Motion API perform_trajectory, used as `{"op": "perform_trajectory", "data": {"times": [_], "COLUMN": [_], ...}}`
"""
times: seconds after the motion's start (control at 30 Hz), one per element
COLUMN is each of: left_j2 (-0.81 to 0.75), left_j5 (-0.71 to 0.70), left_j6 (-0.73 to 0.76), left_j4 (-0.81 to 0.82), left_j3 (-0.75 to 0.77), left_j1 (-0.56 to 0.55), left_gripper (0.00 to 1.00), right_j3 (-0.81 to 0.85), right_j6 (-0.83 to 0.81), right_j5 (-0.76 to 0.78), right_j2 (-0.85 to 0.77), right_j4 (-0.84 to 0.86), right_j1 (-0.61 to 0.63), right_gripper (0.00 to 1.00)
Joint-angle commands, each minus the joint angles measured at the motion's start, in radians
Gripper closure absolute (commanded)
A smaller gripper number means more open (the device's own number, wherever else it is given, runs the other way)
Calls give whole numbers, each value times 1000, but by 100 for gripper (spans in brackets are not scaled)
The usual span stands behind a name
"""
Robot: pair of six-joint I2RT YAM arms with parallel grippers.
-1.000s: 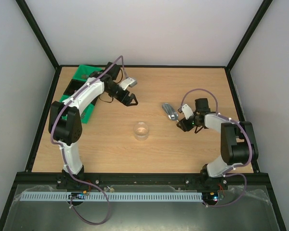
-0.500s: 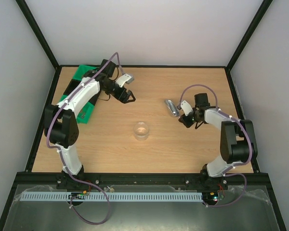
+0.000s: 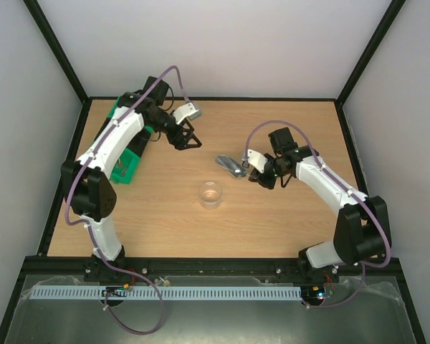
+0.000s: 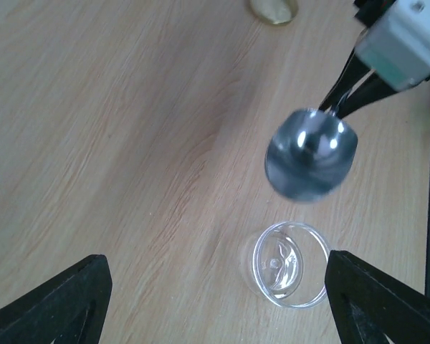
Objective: Pack the candies
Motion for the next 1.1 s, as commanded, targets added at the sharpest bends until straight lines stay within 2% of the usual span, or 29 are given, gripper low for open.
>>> {"op": "perform_trajectory", "data": {"times": [0.0,0.27,0.6,0.73,0.93,1.07], "left_j2": [14,59,55,58,53,43], "left_j5": [102,117,50,39,39,49], "left_j6": [145,210,150,193,233,241], "left_j4": [-138,-226,-92,-103,-107,-103], "left_j3": [74,70,-29,-54,-71,-73], "left_j1": [-8,-118,-156,-156,-158,-158], "left_gripper": [17,26,36,53,71,91], "right_j3": [65,168,236,256,292,306], "right_j6": [-28,19,37,41,57,70], "right_j5": [25,56,78,73,59,43], "right_j2": [-37,-6,22,32,47,49], "right_j4": [-150,-192,-191,-190,-185,-185], "right_j1": [80,184,259,262,263,263], "right_gripper": [99,99,99,99,99,98]}}
